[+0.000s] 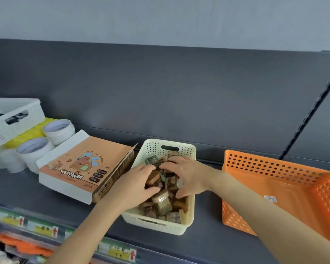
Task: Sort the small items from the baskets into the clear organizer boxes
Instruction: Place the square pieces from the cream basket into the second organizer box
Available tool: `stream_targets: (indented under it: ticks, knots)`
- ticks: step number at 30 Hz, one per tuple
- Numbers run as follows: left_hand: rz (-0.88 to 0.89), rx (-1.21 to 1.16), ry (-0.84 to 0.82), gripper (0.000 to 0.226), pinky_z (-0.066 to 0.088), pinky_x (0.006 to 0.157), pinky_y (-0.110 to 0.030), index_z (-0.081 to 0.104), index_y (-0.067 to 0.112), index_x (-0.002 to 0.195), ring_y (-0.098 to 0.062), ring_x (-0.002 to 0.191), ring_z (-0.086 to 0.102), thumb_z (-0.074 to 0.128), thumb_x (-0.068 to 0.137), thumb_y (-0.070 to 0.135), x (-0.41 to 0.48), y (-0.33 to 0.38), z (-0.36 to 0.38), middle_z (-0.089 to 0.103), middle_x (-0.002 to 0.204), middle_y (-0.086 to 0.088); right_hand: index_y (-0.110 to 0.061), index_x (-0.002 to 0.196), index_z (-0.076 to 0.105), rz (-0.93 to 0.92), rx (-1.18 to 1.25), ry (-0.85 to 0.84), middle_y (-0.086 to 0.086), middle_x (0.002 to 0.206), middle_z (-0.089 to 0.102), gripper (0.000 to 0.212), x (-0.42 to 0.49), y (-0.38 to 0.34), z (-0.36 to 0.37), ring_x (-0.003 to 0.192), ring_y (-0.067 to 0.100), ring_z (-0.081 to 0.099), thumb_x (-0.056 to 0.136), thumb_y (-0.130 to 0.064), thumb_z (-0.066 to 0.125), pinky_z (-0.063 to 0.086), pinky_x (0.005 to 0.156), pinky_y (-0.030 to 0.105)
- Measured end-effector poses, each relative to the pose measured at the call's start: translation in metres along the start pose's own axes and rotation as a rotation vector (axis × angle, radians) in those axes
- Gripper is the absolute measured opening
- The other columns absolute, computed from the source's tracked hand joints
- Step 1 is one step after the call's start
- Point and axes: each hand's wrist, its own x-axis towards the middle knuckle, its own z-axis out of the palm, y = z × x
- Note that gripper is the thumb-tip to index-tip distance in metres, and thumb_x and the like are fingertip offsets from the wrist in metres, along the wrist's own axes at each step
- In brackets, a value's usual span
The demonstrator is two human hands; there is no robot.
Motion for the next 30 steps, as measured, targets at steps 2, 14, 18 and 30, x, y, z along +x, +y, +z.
stream_targets:
  ticks: [2,14,18,30]
  knots:
    - [-0.003,-0.023,0.011,0.06,0.042,0.098,-0.025,0.035,0.026,0.141,-0.008,0.123,0.047,0.057,0.089,0.046,0.001,-0.005,0.001,0.044,0.141,0.01,-0.04,0.141,0.026,-0.025,0.027,0.043,-0.002,0.15,0.026,0.083,0.0,0.002,-0.002,0.133,0.028,0.032,0.072,-0.034,0.073,0.038,0.106,0.044]
    - [0.019,-0.066,0.03,0.053,0.043,0.096,-0.024,0.042,0.028,0.136,-0.006,0.118,0.048,0.061,0.088,0.042,0.005,-0.015,0.009,0.05,0.133,0.012,-0.038,0.134,0.03,-0.051,-0.087,-0.068,-0.001,0.137,0.033,0.089,0.01,0.0,-0.015,0.123,0.026,0.037,0.064,-0.023,0.084,0.045,0.097,0.046]
    - [0.024,-0.064,0.034,0.052,0.042,0.097,-0.024,0.043,0.028,0.135,-0.006,0.118,0.047,0.06,0.088,0.043,0.005,-0.015,0.01,0.05,0.132,0.012,-0.031,0.13,0.037,-0.089,0.003,-0.062,-0.006,0.136,0.041,0.081,0.011,0.002,-0.018,0.12,0.021,0.044,0.065,-0.021,0.085,0.045,0.095,0.042]
    - [0.014,-0.133,0.109,0.043,0.043,0.09,-0.02,0.051,0.027,0.128,-0.006,0.108,0.051,0.063,0.088,0.035,0.008,-0.01,0.01,0.05,0.126,0.012,-0.028,0.123,0.048,-0.082,0.196,-0.008,-0.003,0.117,0.046,0.06,0.008,0.004,-0.012,0.106,0.019,0.046,0.071,-0.027,0.079,0.046,0.09,0.037]
